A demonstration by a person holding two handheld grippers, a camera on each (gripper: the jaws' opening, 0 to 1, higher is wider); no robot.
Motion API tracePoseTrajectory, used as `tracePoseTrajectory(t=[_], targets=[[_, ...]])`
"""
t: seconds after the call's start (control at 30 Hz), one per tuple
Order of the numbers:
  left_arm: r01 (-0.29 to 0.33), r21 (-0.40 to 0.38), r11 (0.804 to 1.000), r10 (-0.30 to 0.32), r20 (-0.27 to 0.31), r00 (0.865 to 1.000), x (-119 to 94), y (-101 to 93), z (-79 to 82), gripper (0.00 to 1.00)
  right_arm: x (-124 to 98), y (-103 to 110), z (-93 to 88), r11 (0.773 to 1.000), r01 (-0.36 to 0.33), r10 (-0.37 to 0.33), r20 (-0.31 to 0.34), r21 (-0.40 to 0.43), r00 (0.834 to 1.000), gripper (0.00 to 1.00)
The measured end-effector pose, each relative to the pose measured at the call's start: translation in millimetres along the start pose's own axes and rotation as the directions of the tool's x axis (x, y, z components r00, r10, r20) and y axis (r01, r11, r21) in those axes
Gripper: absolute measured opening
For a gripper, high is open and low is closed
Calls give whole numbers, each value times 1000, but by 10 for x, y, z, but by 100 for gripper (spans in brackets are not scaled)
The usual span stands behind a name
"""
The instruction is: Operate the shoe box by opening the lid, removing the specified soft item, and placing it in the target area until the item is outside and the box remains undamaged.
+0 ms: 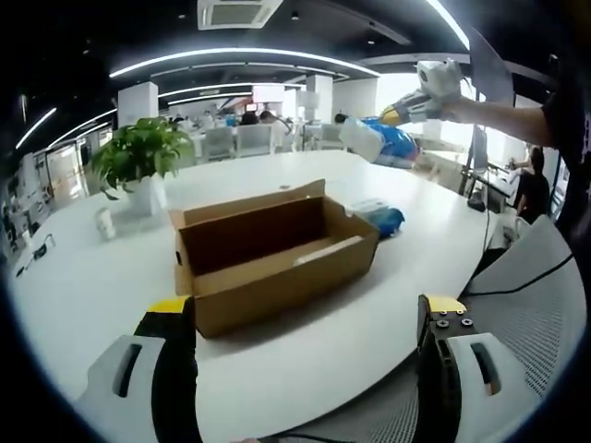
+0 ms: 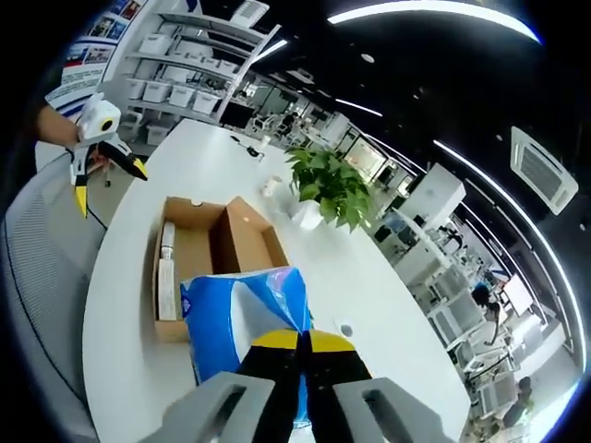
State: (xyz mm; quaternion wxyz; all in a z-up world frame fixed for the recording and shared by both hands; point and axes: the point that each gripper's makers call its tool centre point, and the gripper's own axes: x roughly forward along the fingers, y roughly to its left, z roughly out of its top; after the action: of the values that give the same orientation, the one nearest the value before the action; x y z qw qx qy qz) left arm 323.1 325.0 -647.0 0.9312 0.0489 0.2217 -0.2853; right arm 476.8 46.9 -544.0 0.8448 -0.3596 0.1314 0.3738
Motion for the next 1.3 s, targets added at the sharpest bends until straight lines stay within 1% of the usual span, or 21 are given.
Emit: tracePoseTrajectory(t=[0.27,0.63,0.83,1.03,1.3], targets=[[2,3,1000,-2,-6,1000,-3,-6,-11,99,-146,-107,-211,1000,28,-28,-13,-15,1000,0],[12,12,1000,-12,-20,1000,6,-18,-33,99,-343,-257,-588,998,67,-67,-50,-8,996,0],[16,11,1000,-15,-23,1000,11,-14,-40,99,-404,-332,-802,996,89,-88,-83,0,993,0],[20,11,1000,-19,-28,999,16,-19,-51,99,-451,-356,-999,995,99,-97,-108,14,989,0],[22,13,1000,-22,-30,999,21,-25,-55,99,-475,-362,-1202,994,106,-104,-134,10,985,0]])
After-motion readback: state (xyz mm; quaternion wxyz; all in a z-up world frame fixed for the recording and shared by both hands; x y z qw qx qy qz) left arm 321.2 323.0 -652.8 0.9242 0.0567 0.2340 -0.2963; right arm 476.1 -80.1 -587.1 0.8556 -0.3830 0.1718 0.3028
